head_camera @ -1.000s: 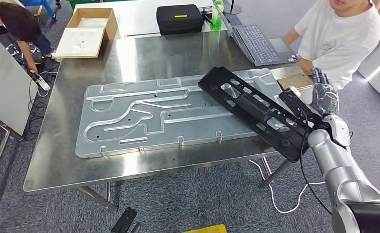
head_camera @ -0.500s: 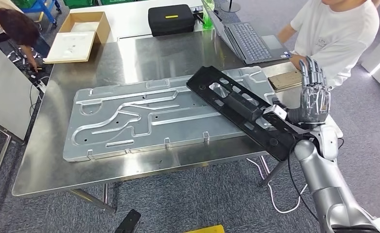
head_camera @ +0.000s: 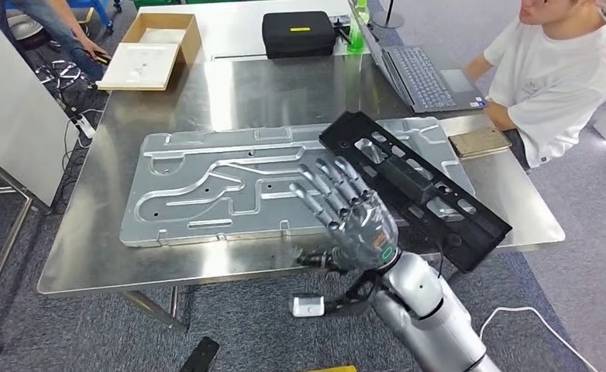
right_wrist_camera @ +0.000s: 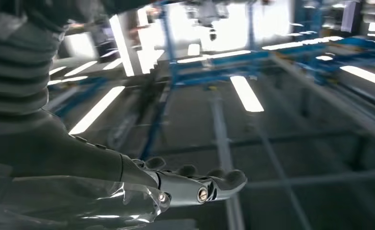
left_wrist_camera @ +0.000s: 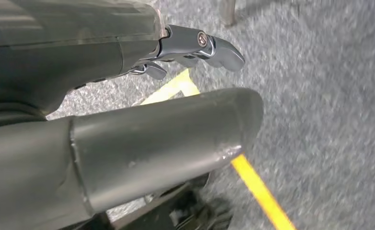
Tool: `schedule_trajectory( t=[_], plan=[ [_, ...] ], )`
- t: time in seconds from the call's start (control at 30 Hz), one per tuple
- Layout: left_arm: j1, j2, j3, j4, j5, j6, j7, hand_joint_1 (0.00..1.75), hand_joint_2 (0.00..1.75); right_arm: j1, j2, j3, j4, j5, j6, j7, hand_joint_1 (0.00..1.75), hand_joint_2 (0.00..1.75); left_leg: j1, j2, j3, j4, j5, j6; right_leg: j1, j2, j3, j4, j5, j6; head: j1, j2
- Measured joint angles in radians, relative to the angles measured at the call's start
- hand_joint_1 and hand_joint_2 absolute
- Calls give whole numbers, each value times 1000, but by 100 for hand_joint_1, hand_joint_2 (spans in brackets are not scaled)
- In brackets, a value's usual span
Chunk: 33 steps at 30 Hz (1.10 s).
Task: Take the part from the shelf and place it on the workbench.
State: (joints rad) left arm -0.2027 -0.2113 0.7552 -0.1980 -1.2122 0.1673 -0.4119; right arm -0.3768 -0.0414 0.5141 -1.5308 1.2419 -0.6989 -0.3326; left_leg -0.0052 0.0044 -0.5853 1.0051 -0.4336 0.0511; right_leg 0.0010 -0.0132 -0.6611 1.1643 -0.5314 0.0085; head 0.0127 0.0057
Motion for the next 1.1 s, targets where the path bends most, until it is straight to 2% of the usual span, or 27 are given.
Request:
schedule_trajectory(
  t=[0.03,0.07,0.1,0.13,0.17,0.23,0.27,0.3,0.37,0.43,0.5,0.57,0.6,0.63,0.67,0.7,0.77,0.8,0.83,0.87,0.9,0.97,1.0,1.03,1.07,1.1],
  plan=[
    [1,-1,0,0,1,0,0,0,0,13,8,3,-6,-2,0,-12,0,0,0,-7,-1,0,1,1,-4,5,-28,63,-32,4,0,0],
    [3,-1,0,0,1,0,0,0,0,26,16,4,-9,-5,0,-24,0,0,1,-16,-2,1,1,1,-8,6,-50,114,-51,8,0,0],
    [6,-2,0,0,1,0,0,0,0,37,22,4,-12,-7,0,-32,0,0,1,-25,-3,3,1,0,-12,7,-60,137,-52,11,0,0],
    [10,-2,0,0,1,0,0,0,0,45,27,5,-14,-8,0,-36,0,0,3,-34,-3,6,0,-1,-14,9,-52,122,-34,13,0,0],
    [13,-2,0,0,1,0,0,0,0,49,32,5,-16,-9,0,-39,0,0,4,-43,-3,9,-1,-4,-17,15,-26,71,-1,14,0,0],
    [13,-3,0,0,1,0,0,0,0,52,39,5,-22,-12,0,-41,0,0,7,-61,-6,18,-5,-13,-20,47,39,-58,50,13,0,0],
    [12,-3,0,0,1,0,0,0,0,53,43,5,-24,-14,0,-43,0,0,7,-69,-8,20,-5,-19,-20,59,60,-100,62,12,0,0],
    [11,-4,0,0,1,0,0,0,0,55,45,5,-26,-16,0,-44,0,0,8,-76,-11,22,-5,-25,-18,66,68,-118,62,8,0,0],
    [13,-4,0,0,2,-1,0,0,0,56,49,5,-27,-19,0,-46,0,0,9,-88,-16,19,-2,-38,-16,52,69,-122,65,-2,0,0],
    [15,-4,0,0,3,-1,0,0,0,55,55,5,-29,-20,0,-47,0,0,10,-73,-28,42,-19,-47,-18,35,71,-130,70,-16,-1,0],
    [15,-5,0,0,6,-1,-2,0,0,56,60,5,-30,-22,0,-49,0,0,11,-38,-71,136,-74,-55,-18,13,72,-135,72,-27,-2,0],
    [16,-5,0,0,8,-1,-4,0,0,58,61,5,-30,-22,0,-51,0,0,14,-22,-129,261,-129,-61,-14,-11,70,-135,71,-31,-2,0],
    [17,-6,0,0,8,-1,-5,0,0,58,61,5,-29,-22,0,-52,0,0,15,-19,-143,293,-135,-63,-13,-23,70,-134,70,-32,-2,0],
    [19,-6,0,0,8,-1,-6,0,0,58,61,5,-29,-22,0,-53,0,0,16,-15,-139,287,-122,-64,-12,-34,70,-134,70,-32,-2,0],
    [20,-6,0,0,8,-1,-8,0,0,58,61,5,-29,-22,0,-53,0,0,16,-8,-114,241,-93,-63,-12,-45,71,-133,68,-31,-2,0],
    [21,-6,0,0,9,-1,-9,0,0,58,62,5,-29,-22,0,-53,0,0,15,10,-76,171,-59,-60,-11,-55,73,-132,67,-29,-2,0],
    [18,-6,0,0,9,-1,-10,0,0,58,62,5,-29,-22,0,-53,0,0,6,53,-16,52,-20,-50,-6,-74,76,-130,63,-21,-2,0],
    [18,-7,0,0,9,-1,-10,0,0,57,62,5,-29,-22,0,-53,0,0,2,64,-5,26,-16,-44,-3,-83,77,-130,61,-17,-2,0],
    [18,-7,0,0,9,-1,-10,0,0,57,63,5,-29,-22,0,-53,0,0,-1,62,-5,21,-18,-38,-1,-92,79,-130,60,-13,-2,0],
    [19,-8,0,0,9,-1,-10,0,0,56,63,5,-29,-22,0,-53,0,0,0,49,-6,19,-16,-32,-1,-101,81,-131,59,-8,-1,0],
    [20,-9,0,0,9,-1,-11,0,0,56,64,5,-30,-22,0,-53,0,0,2,37,-5,15,-12,-27,-3,-96,83,-128,55,-2,-2,0],
    [20,-11,0,0,10,-1,-12,0,0,54,65,5,-30,-21,0,-53,0,0,7,16,-2,7,-5,-15,-9,-53,69,-85,21,9,-1,0],
    [18,-12,0,0,10,-1,-13,0,0,55,64,4,-30,-21,0,-53,0,0,9,6,-2,5,-2,-10,-12,-23,46,-34,-10,13,-1,0],
    [16,-13,0,0,11,-2,-14,0,0,56,64,4,-31,-20,0,-53,0,0,10,-5,-4,5,-1,-7,-13,-3,15,29,-42,15,-1,0],
    [16,-14,0,0,11,-2,-15,0,0,58,63,4,-30,-19,0,-53,0,0,10,-16,-5,6,0,-5,-13,6,-15,91,-67,17,-1,0],
    [17,-15,0,0,11,-3,-16,0,0,60,62,4,-30,-17,0,-52,0,0,9,-29,-6,7,0,-5,-14,9,-36,130,-74,18,-1,0]
  ],
)
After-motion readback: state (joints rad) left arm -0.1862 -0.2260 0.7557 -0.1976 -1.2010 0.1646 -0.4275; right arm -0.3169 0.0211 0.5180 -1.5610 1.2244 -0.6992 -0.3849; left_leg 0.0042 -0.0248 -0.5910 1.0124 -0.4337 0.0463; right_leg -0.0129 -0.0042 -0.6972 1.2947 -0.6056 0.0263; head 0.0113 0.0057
